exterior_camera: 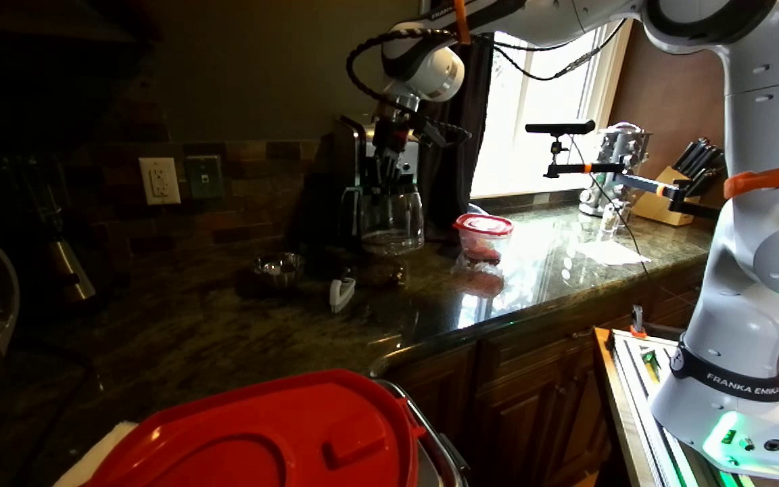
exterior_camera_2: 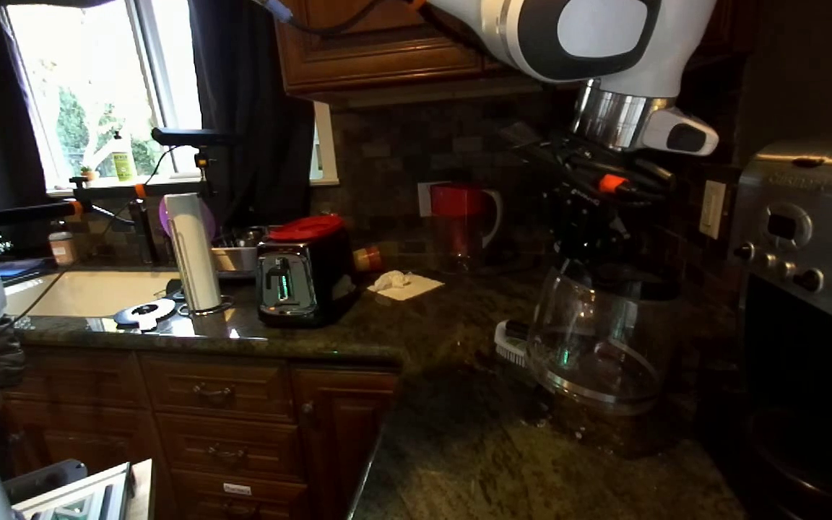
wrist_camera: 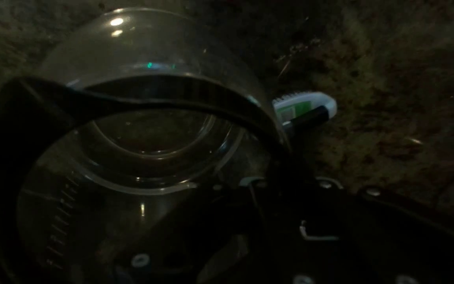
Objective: Move the coffee jar to the left
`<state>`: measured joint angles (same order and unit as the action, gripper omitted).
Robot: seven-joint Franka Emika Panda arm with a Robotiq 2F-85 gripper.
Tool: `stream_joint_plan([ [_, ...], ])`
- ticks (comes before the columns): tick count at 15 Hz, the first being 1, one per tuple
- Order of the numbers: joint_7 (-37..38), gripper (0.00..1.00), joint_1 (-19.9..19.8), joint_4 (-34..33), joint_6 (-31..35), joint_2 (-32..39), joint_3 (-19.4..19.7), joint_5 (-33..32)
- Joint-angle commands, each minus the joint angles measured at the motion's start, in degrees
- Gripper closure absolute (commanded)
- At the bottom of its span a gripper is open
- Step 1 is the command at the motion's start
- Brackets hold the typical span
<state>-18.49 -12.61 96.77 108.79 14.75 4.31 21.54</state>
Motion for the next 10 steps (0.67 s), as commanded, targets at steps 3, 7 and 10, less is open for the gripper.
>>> stream_joint_plan([
  [3, -9.3, 0.98, -2.3, -0.7, -14.6, -3.7, 0.1, 6.3],
  [7, -16.7, 0.98, -3.3, -3.5, -26.3, -3.5, 0.5, 10.2],
  [10, -22.8, 0.98, -3.9, -6.1, -34.6, -2.6, 0.9, 12.5],
])
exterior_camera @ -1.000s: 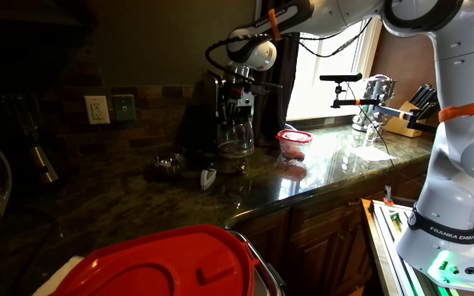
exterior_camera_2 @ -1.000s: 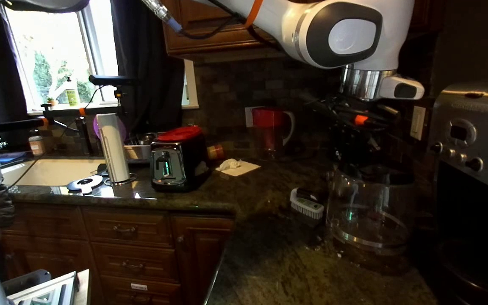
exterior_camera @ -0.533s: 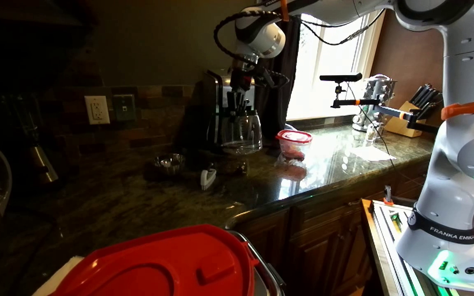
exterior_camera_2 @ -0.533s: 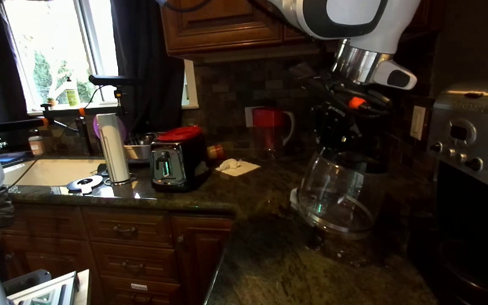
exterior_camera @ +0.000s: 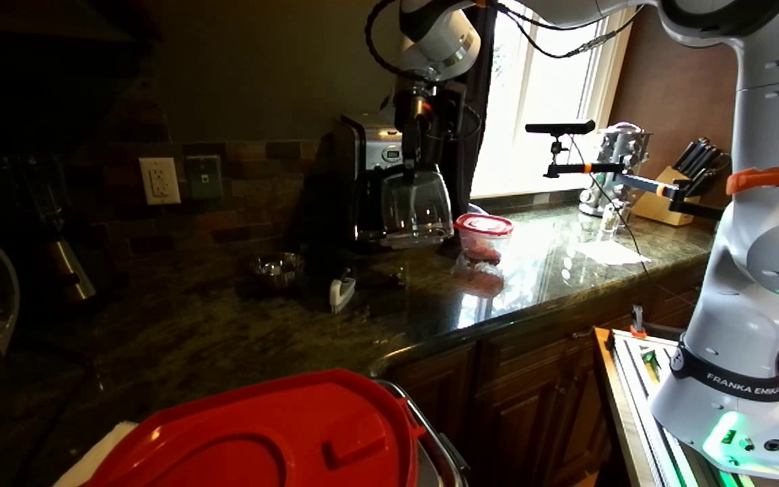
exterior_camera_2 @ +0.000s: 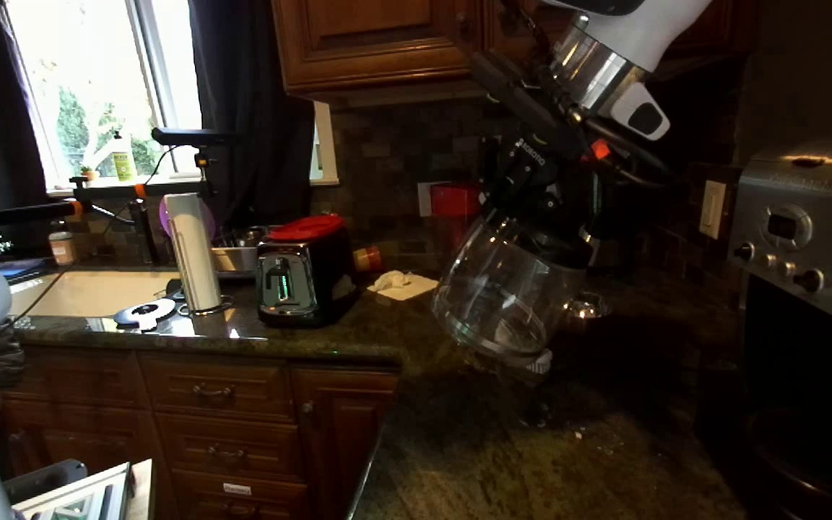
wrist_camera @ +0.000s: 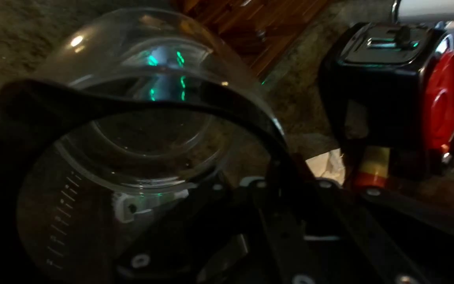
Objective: Move the coffee jar to the left
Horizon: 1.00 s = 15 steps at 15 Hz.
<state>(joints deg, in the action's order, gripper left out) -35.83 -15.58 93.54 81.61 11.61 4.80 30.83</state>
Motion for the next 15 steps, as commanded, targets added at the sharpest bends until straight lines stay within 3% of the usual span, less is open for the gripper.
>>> stream_joint_plan([
  [1, -7.4, 0.98, -1.2, -3.8, -9.7, 0.9, 0.6, 4.1],
  [5, -12.6, 0.98, -1.4, -6.4, -15.8, 2.3, 1.2, 6.7],
  [9, -17.6, 0.98, -1.1, -8.4, -17.7, 3.5, 1.2, 6.8],
  [15, -24.4, 0.98, 1.6, -6.6, -8.1, 1.6, 0.7, 2.7],
])
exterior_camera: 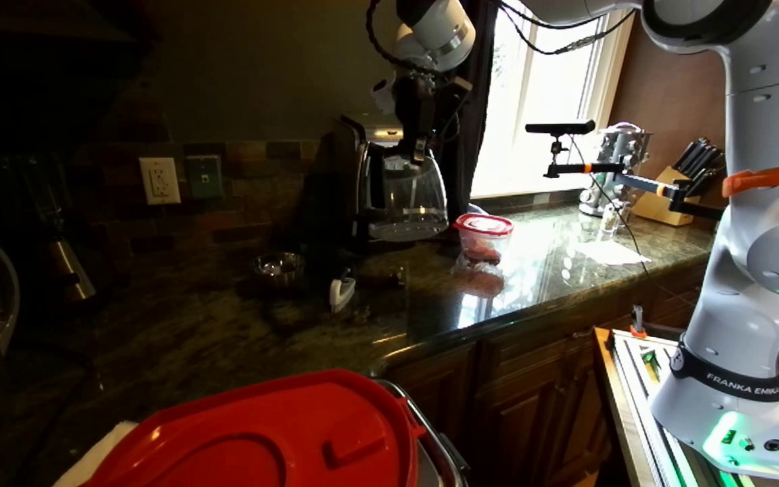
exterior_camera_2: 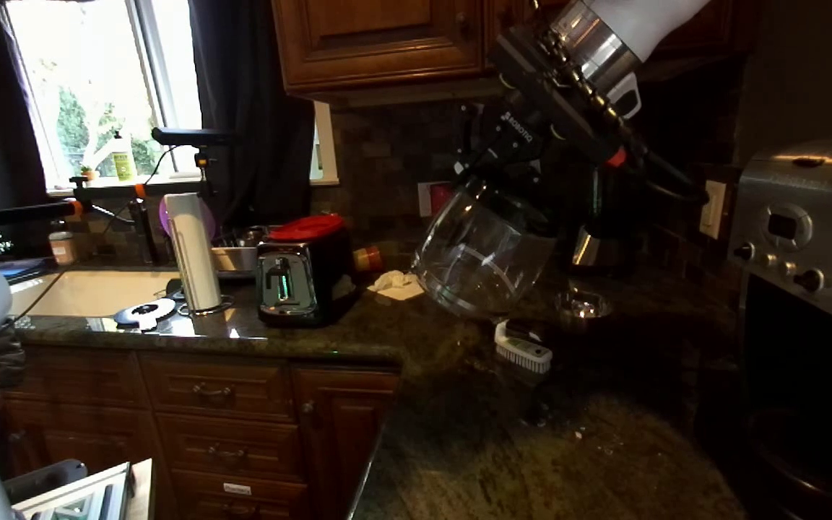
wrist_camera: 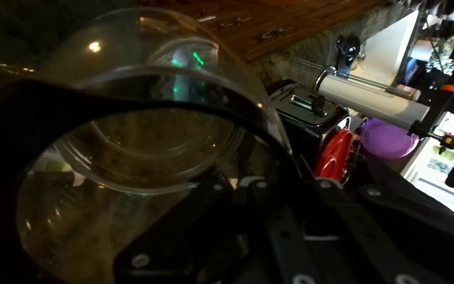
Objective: Move the coffee jar to the left
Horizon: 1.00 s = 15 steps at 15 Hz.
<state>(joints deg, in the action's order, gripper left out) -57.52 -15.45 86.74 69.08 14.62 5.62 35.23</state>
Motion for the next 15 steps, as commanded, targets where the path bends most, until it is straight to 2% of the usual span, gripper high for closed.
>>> stream_joint_plan([
  [1, -2.9, 0.98, 2.0, 0.8, 7.0, -2.0, -0.3, -1.4],
  [4, -2.0, 0.98, 3.9, 2.5, 15.8, -3.1, -1.1, -1.0],
  [6, -2.0, 0.98, 5.0, 2.3, 19.1, -3.0, -1.7, -2.7],
  [12, -3.0, 0.98, 6.7, 3.1, 20.9, -3.1, -1.9, -17.6],
  [15, -6.4, 0.98, 5.9, 3.7, 21.4, -2.9, -2.3, -19.0],
])
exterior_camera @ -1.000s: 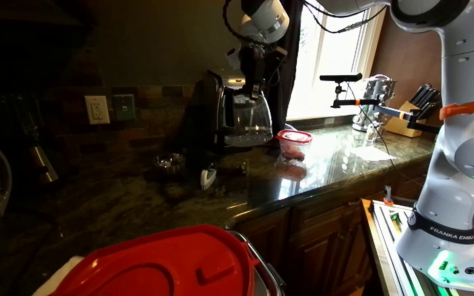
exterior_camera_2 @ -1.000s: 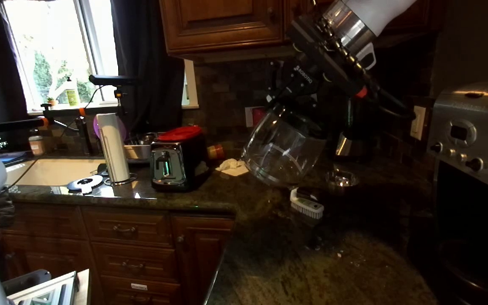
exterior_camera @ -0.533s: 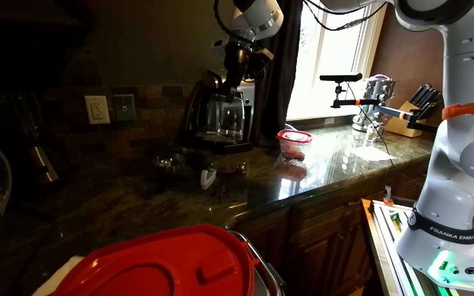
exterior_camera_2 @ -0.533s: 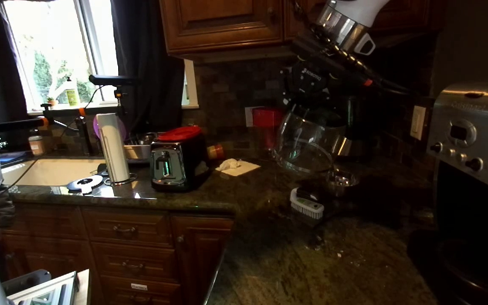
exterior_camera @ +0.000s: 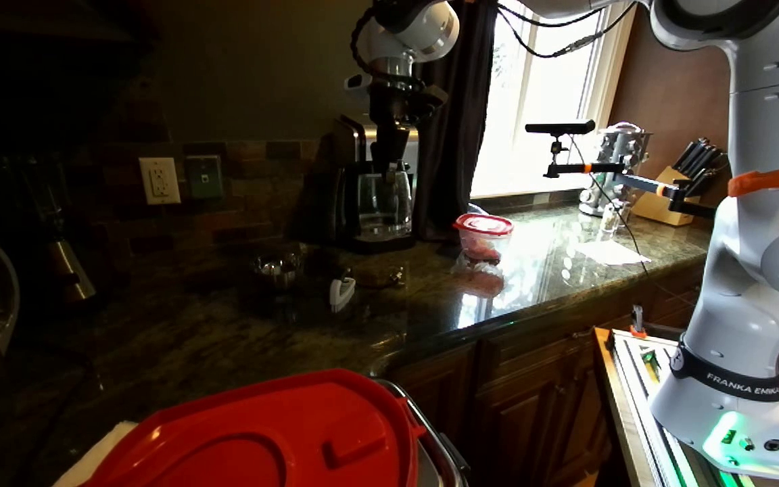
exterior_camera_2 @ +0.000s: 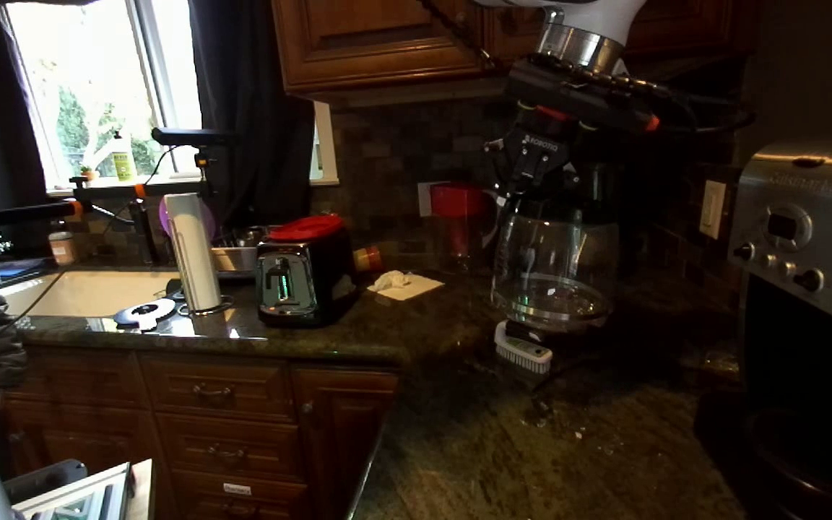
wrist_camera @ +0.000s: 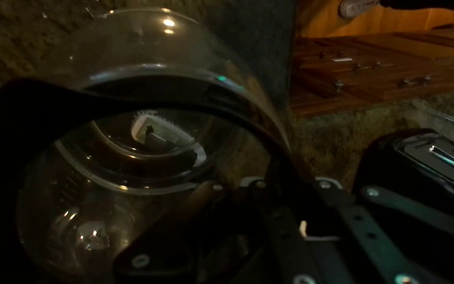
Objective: Move the coffee jar to the left
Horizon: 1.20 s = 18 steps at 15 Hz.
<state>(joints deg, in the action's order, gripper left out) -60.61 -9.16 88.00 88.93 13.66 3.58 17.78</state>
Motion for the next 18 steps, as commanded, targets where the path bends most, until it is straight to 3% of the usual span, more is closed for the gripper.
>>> stream_joint_plan([
  [1, -4.9, 0.98, -0.8, 2.5, 1.1, -1.7, -0.4, -0.7],
  [9, -4.9, 0.98, 2.1, 2.8, 6.5, -0.8, -2.6, -1.0],
  [13, -3.8, 0.98, 3.7, 3.0, 5.5, -1.1, -4.1, -1.6],
  [14, -4.5, 0.91, 3.5, 2.0, 5.4, 0.5, -4.1, -1.0],
  [17, -4.2, 0.91, 3.8, 2.0, 5.4, 0.4, -4.3, -1.0],
  [18, -4.2, 0.98, 3.7, 2.0, 5.4, 0.4, -4.2, -1.0],
])
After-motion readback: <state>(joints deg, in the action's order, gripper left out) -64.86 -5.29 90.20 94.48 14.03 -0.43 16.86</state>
